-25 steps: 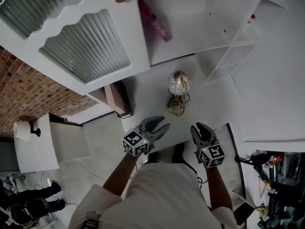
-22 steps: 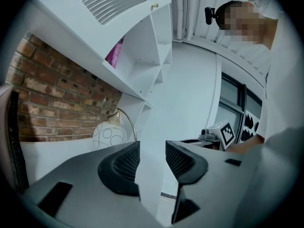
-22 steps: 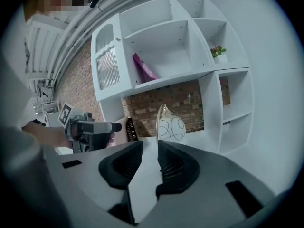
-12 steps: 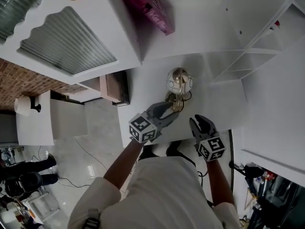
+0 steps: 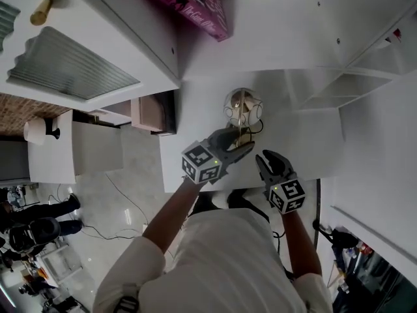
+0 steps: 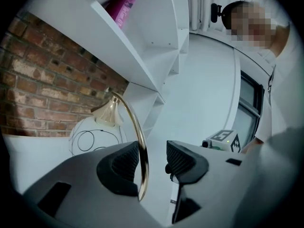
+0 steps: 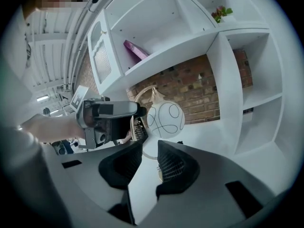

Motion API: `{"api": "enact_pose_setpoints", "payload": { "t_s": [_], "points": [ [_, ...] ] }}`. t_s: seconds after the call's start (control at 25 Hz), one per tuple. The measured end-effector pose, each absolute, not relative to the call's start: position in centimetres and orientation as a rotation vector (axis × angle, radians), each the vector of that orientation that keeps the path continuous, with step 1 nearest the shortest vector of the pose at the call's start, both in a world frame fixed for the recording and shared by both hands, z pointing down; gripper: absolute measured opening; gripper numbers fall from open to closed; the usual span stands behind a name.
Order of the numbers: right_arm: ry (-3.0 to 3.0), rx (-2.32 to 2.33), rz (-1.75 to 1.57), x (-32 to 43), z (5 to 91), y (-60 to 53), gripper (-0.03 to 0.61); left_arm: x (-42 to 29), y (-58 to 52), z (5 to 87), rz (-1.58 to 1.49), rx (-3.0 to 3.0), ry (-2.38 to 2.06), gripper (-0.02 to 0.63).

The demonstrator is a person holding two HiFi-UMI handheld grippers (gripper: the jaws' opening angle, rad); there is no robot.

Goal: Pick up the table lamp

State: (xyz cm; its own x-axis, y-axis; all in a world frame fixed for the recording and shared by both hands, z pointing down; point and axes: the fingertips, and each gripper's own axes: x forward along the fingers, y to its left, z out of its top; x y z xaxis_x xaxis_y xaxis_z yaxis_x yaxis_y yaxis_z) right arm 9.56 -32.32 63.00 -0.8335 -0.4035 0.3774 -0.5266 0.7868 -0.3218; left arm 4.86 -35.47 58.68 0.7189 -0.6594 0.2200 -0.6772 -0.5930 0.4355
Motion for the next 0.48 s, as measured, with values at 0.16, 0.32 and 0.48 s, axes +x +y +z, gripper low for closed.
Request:
{"api": "enact_pose_setpoints", "payload": {
  "t_s": [0.16,0.32,0.48],
  "points": [
    [-2.688,0.683,0.649,9.6,63.9,-33.2,0.114,6.1,-36.4,58.6,0.020,2.410,-0.961,0.175],
    [-2.692,0.639,0.676,9.4,64.8,-33.6,0.112,6.5,-37.5,58.5,-0.002,2.391,-0.931,0.158],
    [-2.695,0.597,0.700,9.4,65.7,-34.0,0.109,6.9,-38.6,58.2,-0.027,2.370,-0.889,0.122]
  ]
}}
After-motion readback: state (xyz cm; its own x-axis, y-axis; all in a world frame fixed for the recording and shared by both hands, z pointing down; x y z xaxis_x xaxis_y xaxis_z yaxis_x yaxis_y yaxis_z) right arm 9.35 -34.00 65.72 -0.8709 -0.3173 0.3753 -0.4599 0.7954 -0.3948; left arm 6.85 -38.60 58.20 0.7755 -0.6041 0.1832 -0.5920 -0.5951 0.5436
